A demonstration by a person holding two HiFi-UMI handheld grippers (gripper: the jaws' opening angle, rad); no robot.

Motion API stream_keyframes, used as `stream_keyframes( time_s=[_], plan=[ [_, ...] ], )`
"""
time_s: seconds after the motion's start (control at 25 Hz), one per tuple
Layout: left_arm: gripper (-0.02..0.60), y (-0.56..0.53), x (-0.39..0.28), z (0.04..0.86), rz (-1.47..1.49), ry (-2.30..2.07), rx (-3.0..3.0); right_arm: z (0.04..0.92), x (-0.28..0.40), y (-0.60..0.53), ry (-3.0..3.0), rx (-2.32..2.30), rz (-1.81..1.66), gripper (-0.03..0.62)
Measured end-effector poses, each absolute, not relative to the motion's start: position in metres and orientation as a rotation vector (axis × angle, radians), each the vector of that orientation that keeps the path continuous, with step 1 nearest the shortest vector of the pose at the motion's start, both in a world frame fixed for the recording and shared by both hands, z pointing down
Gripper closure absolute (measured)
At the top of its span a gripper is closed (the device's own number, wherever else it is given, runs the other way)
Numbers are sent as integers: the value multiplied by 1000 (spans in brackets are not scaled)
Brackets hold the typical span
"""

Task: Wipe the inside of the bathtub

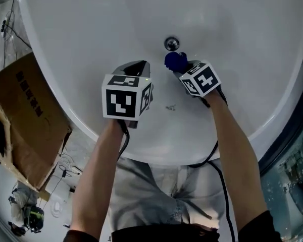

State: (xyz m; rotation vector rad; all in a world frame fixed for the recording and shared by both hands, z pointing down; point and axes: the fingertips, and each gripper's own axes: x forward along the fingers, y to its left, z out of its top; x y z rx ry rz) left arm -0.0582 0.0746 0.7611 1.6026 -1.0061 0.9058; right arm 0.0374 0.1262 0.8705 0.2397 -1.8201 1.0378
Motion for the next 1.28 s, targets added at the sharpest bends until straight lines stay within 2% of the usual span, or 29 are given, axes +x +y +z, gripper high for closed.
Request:
stream_keyframes(
  time_s=[0.48, 0.76, 1.04, 1.28],
  plan=[
    [577, 89, -51, 797, 874, -954, 1586, 926, 25, 157, -1736, 96, 904, 510],
    [577, 139, -18, 781, 908, -921, 1636, 919, 57, 211, -1715, 145, 976, 511],
    [577, 91, -47, 783, 899, -939, 1610, 916, 25, 178, -1683, -8, 1001, 513],
    [577, 92, -44, 771, 931, -926, 1639, 888, 13, 190, -1713, -118, 1067, 513]
  ],
)
